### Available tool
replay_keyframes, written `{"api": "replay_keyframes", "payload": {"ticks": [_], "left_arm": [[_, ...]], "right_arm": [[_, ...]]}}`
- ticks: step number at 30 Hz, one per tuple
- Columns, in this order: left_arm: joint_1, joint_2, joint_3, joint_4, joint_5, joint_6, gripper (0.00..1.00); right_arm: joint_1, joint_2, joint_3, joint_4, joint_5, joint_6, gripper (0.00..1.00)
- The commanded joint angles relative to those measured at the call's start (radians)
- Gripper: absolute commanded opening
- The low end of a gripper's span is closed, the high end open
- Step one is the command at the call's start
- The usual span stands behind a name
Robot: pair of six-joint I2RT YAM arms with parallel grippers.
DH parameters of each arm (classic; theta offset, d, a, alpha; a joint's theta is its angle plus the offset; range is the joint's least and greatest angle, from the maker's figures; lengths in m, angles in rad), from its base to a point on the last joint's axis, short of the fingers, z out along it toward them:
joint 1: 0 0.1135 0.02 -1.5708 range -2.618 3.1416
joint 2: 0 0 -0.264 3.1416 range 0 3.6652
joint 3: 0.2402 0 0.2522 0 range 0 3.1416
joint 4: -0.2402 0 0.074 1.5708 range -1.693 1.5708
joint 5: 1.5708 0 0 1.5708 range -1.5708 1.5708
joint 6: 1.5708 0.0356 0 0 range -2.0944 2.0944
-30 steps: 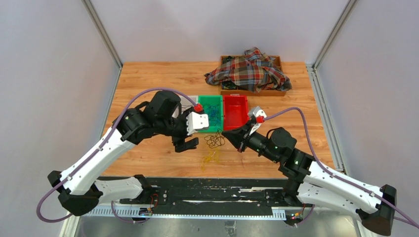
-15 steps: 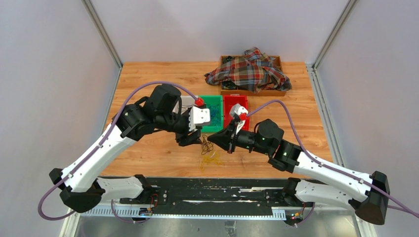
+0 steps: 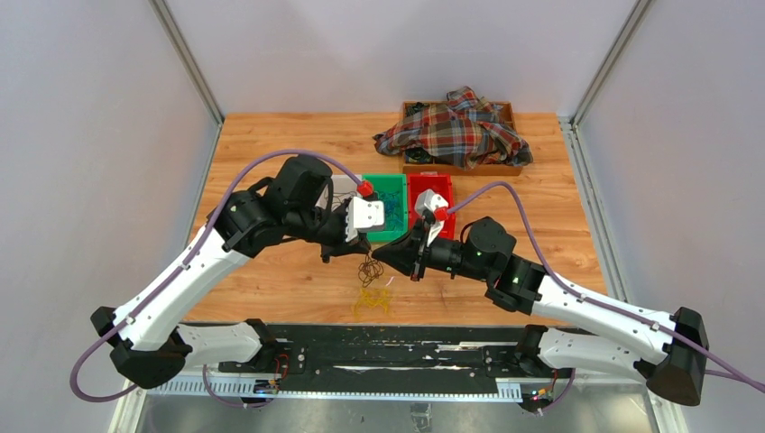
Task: Untangle the cables
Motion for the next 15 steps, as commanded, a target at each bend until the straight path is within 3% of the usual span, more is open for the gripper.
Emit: {"api": "replay_keyframes", "payload": {"ticks": [1,5,8,10,12,15], "left_arm": [[0.001,-0.017,-0.016,0.019,0.000,-0.004,0.00],[0.001,-0.019,0.008,0.020,-0.021,-0.041,0.01],[0.001,-0.012,0.039,0.021,-0.052,-0.088,0.00],[0.001,-0.005,0.069,0.021,-0.093,-0.120,0.01],[0.001,-0.002,0.092,0.020,-0.126,-0.143,0.00],[0.001,-0.003,0.132,0.021,-0.133,-0.168,0.00]], "right_arm": [[0.019,-0.021,-0.012,0.094,0.031,0.011,0.01],[0.020,-0.053,-0.071,0.138,0.138,0.018,0.15],[0.020,-0.078,-0.122,0.158,0.221,0.020,0.47],[0.020,-0.092,-0.155,0.173,0.245,0.016,0.61],[0.028,-0.097,-0.188,0.202,0.244,0.004,0.67],[0.057,-0.084,-0.220,0.247,0.245,-0.037,0.70]]}}
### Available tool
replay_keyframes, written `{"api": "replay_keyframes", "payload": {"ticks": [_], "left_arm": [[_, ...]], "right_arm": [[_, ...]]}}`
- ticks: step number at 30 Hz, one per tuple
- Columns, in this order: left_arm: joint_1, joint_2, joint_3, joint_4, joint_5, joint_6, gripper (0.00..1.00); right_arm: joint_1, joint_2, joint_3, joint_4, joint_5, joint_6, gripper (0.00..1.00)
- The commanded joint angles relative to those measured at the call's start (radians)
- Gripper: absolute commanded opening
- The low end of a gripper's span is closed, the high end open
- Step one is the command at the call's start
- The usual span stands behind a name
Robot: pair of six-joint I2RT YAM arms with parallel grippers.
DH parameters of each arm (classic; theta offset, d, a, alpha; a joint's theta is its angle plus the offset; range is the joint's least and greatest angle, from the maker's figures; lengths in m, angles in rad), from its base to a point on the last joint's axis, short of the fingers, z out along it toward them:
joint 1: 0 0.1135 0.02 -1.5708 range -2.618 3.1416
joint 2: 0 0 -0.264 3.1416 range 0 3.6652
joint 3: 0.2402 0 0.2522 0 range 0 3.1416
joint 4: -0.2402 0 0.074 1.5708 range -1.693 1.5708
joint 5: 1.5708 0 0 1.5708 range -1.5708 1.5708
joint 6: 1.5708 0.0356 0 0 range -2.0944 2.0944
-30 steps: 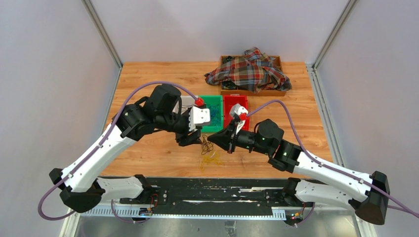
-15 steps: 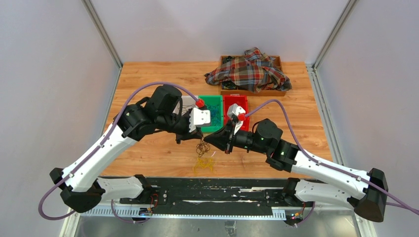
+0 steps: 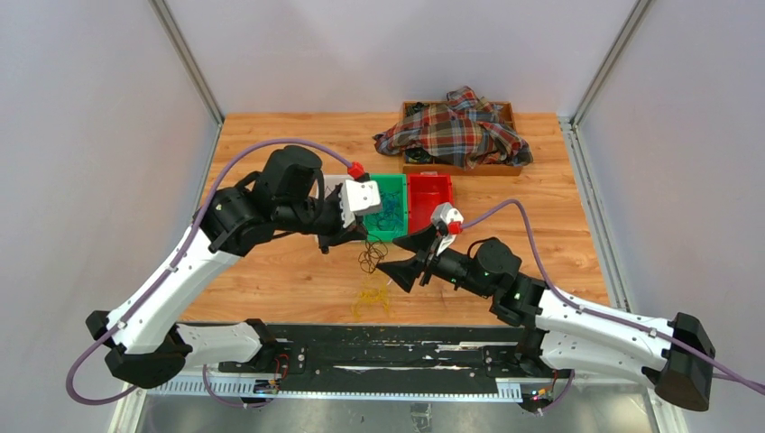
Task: Untangle the cables
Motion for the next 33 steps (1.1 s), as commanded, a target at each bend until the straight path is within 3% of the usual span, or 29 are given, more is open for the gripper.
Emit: {"api": "replay_keyframes", "payload": {"ticks": [1,5,11,15,24,28,33], "left_arm": [[0.001,0.000,0.082,0.020,-0.037,-0.074,0.00],[0.001,-0.002,0.115,0.020,-0.015,-0.094,0.00],[0.001,-0.011,0.138,0.017,0.022,-0.112,0.00],[0.001,-0.008,0.187,-0.001,0.033,-0.121,0.00],[0.001,0.009,0.381,-0.026,-0.050,-0.083,0.00],[0.001,0.019,0.461,-0.026,-0.121,-0.029,0.00],[0.001,0.034,0.541,-0.026,-0.198,0.027,0.00]], "right_arm": [[0.056,0.014,-0.046,0.120,0.046,-0.063,0.71],[0.094,0.132,-0.035,0.294,0.093,-0.123,0.72],[0.127,0.342,0.093,0.359,0.242,-0.202,0.68],[0.128,0.439,0.091,0.400,0.271,-0.210,0.53],[0.128,0.503,-0.122,0.528,0.348,-0.123,0.20],[0.131,0.484,-0.192,0.534,0.368,-0.074,0.16],[0.134,0.453,-0.277,0.534,0.405,-0.021,0.01]]}}
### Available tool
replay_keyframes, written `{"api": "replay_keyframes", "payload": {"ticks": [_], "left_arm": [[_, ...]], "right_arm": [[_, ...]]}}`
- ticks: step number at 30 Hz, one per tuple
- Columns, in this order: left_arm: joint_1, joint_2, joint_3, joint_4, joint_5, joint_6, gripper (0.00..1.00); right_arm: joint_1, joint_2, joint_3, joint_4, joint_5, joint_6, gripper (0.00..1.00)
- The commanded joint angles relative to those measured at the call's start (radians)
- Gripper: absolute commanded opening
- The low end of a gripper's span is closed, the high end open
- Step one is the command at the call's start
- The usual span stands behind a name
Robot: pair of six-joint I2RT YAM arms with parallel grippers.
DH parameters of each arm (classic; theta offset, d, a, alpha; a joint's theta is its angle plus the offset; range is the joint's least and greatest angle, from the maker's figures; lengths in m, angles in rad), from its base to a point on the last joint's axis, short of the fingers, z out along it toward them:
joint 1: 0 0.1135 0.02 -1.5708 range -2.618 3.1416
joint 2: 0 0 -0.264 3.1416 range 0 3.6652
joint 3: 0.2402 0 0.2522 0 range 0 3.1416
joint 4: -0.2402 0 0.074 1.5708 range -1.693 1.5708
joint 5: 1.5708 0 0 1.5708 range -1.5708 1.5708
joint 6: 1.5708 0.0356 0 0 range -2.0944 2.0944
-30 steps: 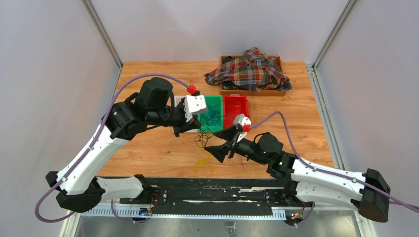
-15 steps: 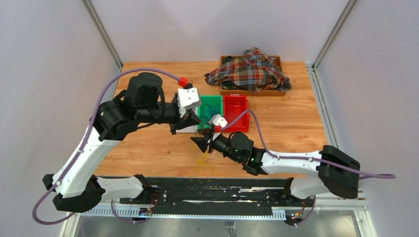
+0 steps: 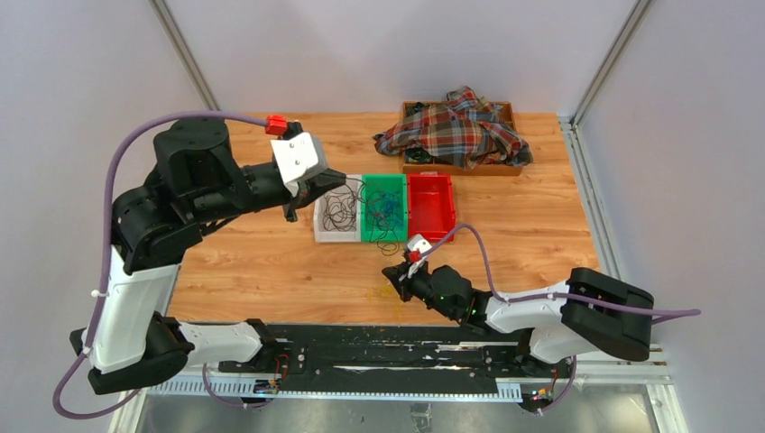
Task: Untangle the cables
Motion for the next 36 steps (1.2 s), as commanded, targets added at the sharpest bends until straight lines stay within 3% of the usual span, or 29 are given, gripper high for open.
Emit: {"api": "replay_keyframes", "payload": {"ticks": [1,7,13,16,19,22,26,31,36], "left_arm": [[0.001,0.019,0.077,0.001,-0.106,0.071,0.00],[0.001,0.072,0.204,0.021,-0.302,0.175,0.00],[0.001,0.078,0.249,0.229,-0.485,0.310,0.00],[0.002,0.081,0.251,0.338,-0.537,0.364,0.00],[0.001,0.082,0.236,0.323,-0.514,0.364,0.00],[0.001,0.047,0.120,0.301,-0.490,0.338,0.01],[0.001,-0.034,-0.161,0.328,-0.495,0.290,0.00],[0.001,-0.125,-0.509,0.429,-0.515,0.313,0.00],[0.035,-0.103,-0.630,0.450,-0.514,0.325,0.00]], "right_arm": [[0.019,-0.040,-0.061,0.043,0.066,0.075,0.01],[0.025,-0.093,-0.147,-0.040,0.094,0.152,0.01],[0.038,-0.132,-0.216,-0.090,0.135,0.204,0.01],[0.044,-0.146,-0.231,-0.108,0.147,0.214,0.01],[0.045,-0.166,-0.231,-0.124,0.154,0.220,0.01],[0.045,-0.200,-0.225,-0.152,0.156,0.219,0.01],[0.045,-0.259,-0.216,-0.203,0.167,0.222,0.04],[0.045,-0.364,-0.205,-0.293,0.195,0.224,0.22],[0.045,-0.475,-0.190,-0.391,0.247,0.220,0.35]]}}
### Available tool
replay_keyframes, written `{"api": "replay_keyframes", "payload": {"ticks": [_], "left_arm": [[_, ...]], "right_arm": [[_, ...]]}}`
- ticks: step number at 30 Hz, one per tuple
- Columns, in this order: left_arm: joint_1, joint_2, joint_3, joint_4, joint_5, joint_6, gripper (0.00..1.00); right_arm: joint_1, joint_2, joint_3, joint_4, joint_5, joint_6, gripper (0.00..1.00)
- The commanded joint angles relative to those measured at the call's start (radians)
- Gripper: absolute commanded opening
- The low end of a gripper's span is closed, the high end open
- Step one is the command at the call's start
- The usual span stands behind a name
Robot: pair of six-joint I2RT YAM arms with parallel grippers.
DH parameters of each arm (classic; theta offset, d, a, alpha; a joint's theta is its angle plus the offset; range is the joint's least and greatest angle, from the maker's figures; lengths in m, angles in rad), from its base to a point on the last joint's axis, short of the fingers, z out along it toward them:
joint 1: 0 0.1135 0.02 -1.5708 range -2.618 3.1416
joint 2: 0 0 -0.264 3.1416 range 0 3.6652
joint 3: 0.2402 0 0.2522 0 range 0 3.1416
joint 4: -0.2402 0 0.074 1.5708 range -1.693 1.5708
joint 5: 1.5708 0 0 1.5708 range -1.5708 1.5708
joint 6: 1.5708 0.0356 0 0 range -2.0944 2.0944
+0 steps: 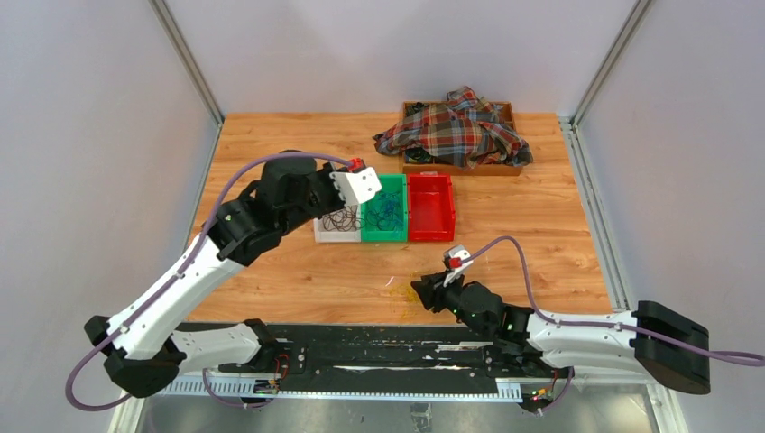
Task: Untangle the cables
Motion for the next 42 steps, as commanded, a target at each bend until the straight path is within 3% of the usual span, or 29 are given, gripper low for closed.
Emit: {"api": "replay_keyframes", "payload": {"ticks": [1,6,11,19,30,42], "left_arm": [[0.036,0.005,-0.039,0.080,-0.010,0.007,0.01],[0.083,0.085,-0.097,0.098,-0.042,0.051,0.00],[0.165,0.162,-0.124,0.152,-0.042,0.082,0.00],[0.240,0.285,-0.173,0.305,-0.035,0.110,0.01],[0.258,0.422,-0.191,0.297,0.061,-0.017,0.00],[0.331,0.575,-0.266,0.414,0.046,-0.047,0.00]], "right_arm": [[0.016,-0.082,0.032,-0.110,0.077,0.007,0.39],[0.016,-0.167,0.043,-0.179,0.100,0.002,0.57],[0.016,-0.224,0.051,-0.225,0.120,-0.007,0.61],[0.016,-0.274,0.070,-0.279,0.142,-0.016,0.64],[0.016,-0.326,0.091,-0.326,0.187,-0.036,0.64],[0.016,-0.343,0.118,-0.359,0.193,-0.054,0.64]]}}
